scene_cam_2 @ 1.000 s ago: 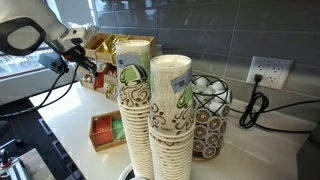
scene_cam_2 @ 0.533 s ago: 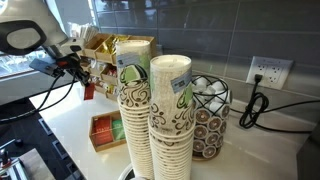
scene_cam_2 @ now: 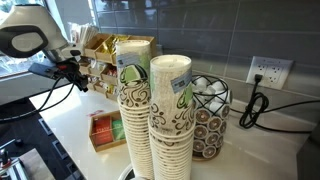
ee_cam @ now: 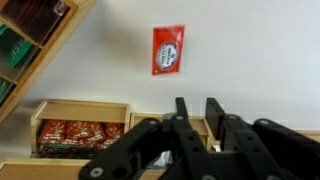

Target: Move a red sachet from the rack to the countertop

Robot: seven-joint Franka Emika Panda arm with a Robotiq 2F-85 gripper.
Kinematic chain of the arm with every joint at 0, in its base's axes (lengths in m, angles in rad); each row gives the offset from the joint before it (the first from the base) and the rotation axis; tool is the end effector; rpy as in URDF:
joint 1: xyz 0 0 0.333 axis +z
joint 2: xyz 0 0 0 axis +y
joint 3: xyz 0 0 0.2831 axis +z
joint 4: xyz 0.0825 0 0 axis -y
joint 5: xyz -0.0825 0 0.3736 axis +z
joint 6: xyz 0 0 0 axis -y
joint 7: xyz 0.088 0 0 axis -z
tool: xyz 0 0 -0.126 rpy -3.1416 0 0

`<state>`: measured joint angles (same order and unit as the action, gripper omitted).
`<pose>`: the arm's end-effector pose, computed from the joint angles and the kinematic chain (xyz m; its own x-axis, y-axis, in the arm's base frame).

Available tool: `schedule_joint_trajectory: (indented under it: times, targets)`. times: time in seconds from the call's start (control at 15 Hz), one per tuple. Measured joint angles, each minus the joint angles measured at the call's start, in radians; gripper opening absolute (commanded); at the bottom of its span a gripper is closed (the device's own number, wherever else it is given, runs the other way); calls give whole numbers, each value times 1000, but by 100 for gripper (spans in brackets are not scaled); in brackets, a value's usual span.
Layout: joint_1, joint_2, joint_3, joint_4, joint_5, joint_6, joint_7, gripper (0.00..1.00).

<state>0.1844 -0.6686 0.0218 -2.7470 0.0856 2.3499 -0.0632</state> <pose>0.3662 0.0782 0.3990 0.9420 0.1992 0.2699 0.2188 -0.9748 -0.0443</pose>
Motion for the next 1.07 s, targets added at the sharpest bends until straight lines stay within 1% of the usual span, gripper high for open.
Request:
schedule_joint_trajectory:
  times: [0.2,0.33,0.4,1.07]
  targets:
    - [-1,-13,2,6,0,0,0,84]
    - [-2,-39,3,8,0,0,1,98]
    - [-5,-55,5,8,-1,-1,2,100]
    - [-41,-260,10,6,-5,-80,3,100]
